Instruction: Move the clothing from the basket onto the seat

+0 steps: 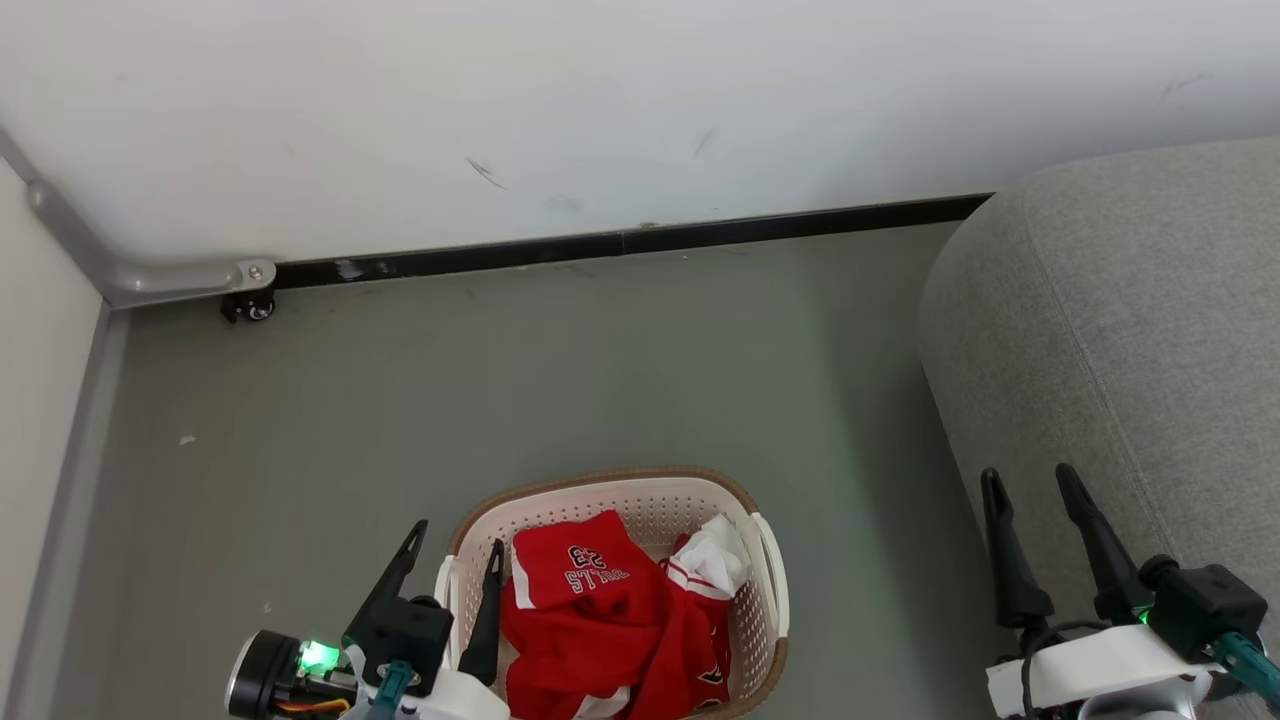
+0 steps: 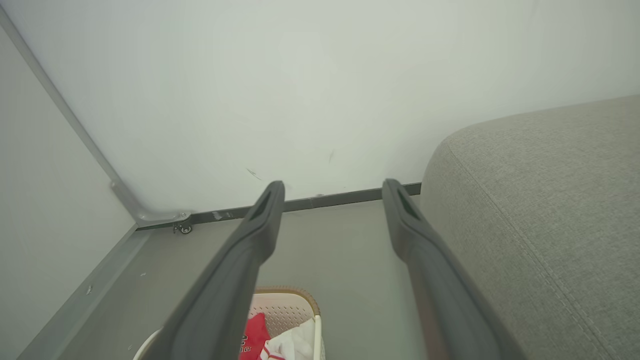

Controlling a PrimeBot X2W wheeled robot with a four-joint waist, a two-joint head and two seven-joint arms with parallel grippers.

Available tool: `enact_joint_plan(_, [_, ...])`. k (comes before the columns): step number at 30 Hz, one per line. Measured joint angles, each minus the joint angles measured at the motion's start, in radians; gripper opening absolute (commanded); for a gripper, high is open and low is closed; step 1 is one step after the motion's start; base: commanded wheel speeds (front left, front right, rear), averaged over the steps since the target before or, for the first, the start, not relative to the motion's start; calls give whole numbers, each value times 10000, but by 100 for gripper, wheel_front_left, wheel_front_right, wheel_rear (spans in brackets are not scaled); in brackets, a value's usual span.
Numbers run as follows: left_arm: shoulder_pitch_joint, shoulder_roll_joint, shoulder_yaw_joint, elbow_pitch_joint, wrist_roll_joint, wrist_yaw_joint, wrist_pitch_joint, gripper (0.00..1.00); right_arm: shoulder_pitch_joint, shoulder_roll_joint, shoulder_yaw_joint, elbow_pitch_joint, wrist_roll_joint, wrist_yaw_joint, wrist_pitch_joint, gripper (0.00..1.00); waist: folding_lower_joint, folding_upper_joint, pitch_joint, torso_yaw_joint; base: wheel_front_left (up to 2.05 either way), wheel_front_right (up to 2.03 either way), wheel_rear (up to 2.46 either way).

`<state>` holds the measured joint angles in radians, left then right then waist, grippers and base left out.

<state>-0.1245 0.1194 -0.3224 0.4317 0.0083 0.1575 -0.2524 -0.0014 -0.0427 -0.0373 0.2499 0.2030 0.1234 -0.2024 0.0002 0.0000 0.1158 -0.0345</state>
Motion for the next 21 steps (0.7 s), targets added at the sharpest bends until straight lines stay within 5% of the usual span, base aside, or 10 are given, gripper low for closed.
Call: enact_joint_plan(21, [-2000, 378, -560, 1766, 861, -441, 0, 100, -878, -2, 44, -794, 186, 0, -119, 100, 0, 0, 1986, -633, 0, 0, 0])
